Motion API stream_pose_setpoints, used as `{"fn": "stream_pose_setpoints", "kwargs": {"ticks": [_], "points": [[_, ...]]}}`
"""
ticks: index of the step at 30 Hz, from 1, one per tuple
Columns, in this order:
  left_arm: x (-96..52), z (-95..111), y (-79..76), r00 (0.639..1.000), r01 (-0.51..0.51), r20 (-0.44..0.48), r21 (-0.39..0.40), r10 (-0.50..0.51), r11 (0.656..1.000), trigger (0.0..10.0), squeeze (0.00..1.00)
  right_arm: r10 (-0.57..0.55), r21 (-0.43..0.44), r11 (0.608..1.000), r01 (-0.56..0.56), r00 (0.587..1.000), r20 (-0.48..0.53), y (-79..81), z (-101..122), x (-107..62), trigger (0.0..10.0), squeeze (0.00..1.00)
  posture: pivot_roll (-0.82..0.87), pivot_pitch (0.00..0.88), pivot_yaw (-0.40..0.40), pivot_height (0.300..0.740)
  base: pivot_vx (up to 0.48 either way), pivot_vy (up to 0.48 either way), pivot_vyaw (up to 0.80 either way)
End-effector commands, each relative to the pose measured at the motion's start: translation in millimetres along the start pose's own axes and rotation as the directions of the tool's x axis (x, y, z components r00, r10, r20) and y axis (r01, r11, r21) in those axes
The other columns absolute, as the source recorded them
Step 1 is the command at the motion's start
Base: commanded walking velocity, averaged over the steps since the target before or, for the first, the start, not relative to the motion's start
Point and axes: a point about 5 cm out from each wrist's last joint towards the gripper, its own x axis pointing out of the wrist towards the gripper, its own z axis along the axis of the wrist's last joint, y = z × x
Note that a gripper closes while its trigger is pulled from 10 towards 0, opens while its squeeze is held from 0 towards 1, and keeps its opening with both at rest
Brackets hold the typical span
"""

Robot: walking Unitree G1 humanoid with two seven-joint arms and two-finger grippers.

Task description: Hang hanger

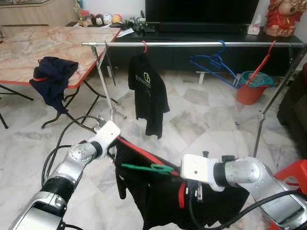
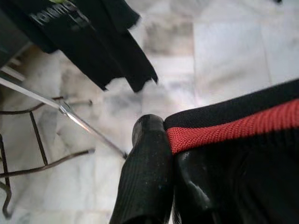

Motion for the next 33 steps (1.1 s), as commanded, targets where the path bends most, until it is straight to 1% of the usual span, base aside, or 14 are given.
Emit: {"fn": "stream_pose_setpoints", "kwargs": {"ticks": [1, 3, 4, 5, 6, 10, 18, 20, 21, 25, 26, 28, 31, 33], "points": [[-24.5, -30.4, 30.0, 0.983, -0.136, -0.127, -0.039, 0.130, 0.990, 10.0, 0.00, 0.051, 0.005, 0.999, -0.051, 0.999, -0.006, 5.0, -1.4, -5.6, 10.0, 0.00, -0.20, 0.000, 0.052, 0.740, 0.000, 0.000, 0.00], [-25.0, -31.2, 28.4, 0.987, -0.122, -0.115, -0.060, 0.115, 0.991, 10.0, 0.00, 0.046, 0.007, 0.999, -0.046, 0.999, 0.005, 4.5, -0.5, -5.3, 10.0, 0.00, -0.20, 0.000, 0.052, 0.740, 0.000, 0.000, 0.00], [-25.6, -31.9, 26.5, 0.990, -0.103, -0.108, -0.062, 0.096, 0.993, 10.0, 0.15, 0.042, 0.009, 0.999, -0.043, 0.999, 0.016, 4.1, 0.7, -5.0, 10.0, 0.00, -0.20, 0.000, 0.051, 0.740, 0.000, 0.000, 0.00], [-27.0, -34.3, 22.2, 0.994, -0.059, -0.101, -0.074, 0.051, 0.995, 10.0, 1.00, 0.039, 0.010, 0.999, -0.039, 0.999, 0.024, 3.2, 2.3, -4.7, 10.0, 0.00, -0.20, 0.000, 0.053, 0.740, 0.000, 0.000, 0.00], [-27.0, -34.3, 22.2, 0.994, -0.059, -0.101, -0.074, 0.051, 0.995, 10.0, 1.00, 0.039, 0.010, 0.999, -0.039, 0.999, 0.024, 3.2, 2.3, -4.7, 10.0, 0.00, -0.20, 0.000, 0.053, 0.740, 0.000, 0.000, 0.00], [-29.4, -38.3, 14.8, 0.995, 0.022, -0.099, -0.077, -0.029, 0.997, 10.0, 1.00, 0.031, 0.006, 1.000, -0.031, 0.999, 0.025, 1.2, 3.2, -4.8, 10.0, 0.00, -0.20, 0.000, 0.055, 0.740, 0.000, 0.000, 0.00], [-31.1, -42.0, 13.9, 0.996, 0.007, -0.090, -0.104, -0.016, 0.995, 10.0, 1.00, 0.022, 0.017, 1.000, -0.022, 0.999, 0.028, 1.1, 2.8, -3.2, 10.0, 0.00, -0.20, 0.000, 0.057, 0.740, 0.000, 0.000, 0.00], [-31.8, -41.8, 18.9, 0.995, -0.043, -0.097, -0.112, 0.032, 0.993, 10.0, 1.00, 0.000, 0.023, 1.000, 0.000, 1.000, 0.018, -1.0, 0.5, -3.8, 10.0, 0.00, -0.20, 0.000, 0.057, 0.740, 0.000, 0.000, 0.00], [-31.8, -41.8, 18.9, 0.995, -0.043, -0.097, -0.112, 0.032, 0.993, 10.0, 1.00, 0.000, 0.023, 1.000, 0.000, 1.000, 0.018, -1.0, 0.5, -3.8, 10.0, 0.00, -0.20, 0.000, 0.057, 0.740, 0.000, 0.000, 0.00], [-33.8, -41.7, 29.6, 0.985, -0.151, -0.106, -0.141, 0.137, 0.978, 10.0, 1.00, -0.102, 0.046, 0.994, 0.103, 0.995, -0.019, -11.8, -5.8, -3.4, 10.0, 0.00, -0.19, 0.000, 0.056, 0.740, 0.000, 0.000, 0.00], [-34.6, -42.4, 32.3, 0.979, -0.188, -0.111, -0.152, 0.172, 0.970, 10.0, 1.00, -0.135, 0.055, 0.989, 0.137, 0.990, -0.040, -15.0, -9.2, -3.0, 10.0, 0.00, -0.19, 0.000, 0.057, 0.740, 0.000, 0.000, 0.00], [-37.1, -43.7, 39.7, 0.953, -0.296, -0.121, -0.181, 0.277, 0.938, 10.0, 1.00, -0.195, 0.082, 0.976, 0.200, 0.978, -0.073, -20.1, -14.8, -2.3, 10.0, 0.00, -0.19, 0.000, 0.056, 0.740, 0.000, 0.000, 0.00], [-38.7, -42.1, 45.2, 0.926, -0.377, -0.111, -0.212, 0.361, 0.901, 10.0, 1.00, -0.220, 0.098, 0.969, 0.227, 0.973, -0.073, -20.9, -14.7, -0.9, 10.0, 0.00, -0.19, 0.000, 0.056, 0.740, 0.000, 0.000, 0.00], [-38.1, -41.0, 44.9, 0.922, -0.386, -0.105, -0.227, 0.372, 0.894, 10.0, 1.00, -0.233, 0.106, 0.965, 0.239, 0.970, -0.066, -21.5, -13.5, 0.2, 10.0, 0.00, -0.19, 0.000, 0.056, 0.740, 0.000, 0.000, 0.00]]}}
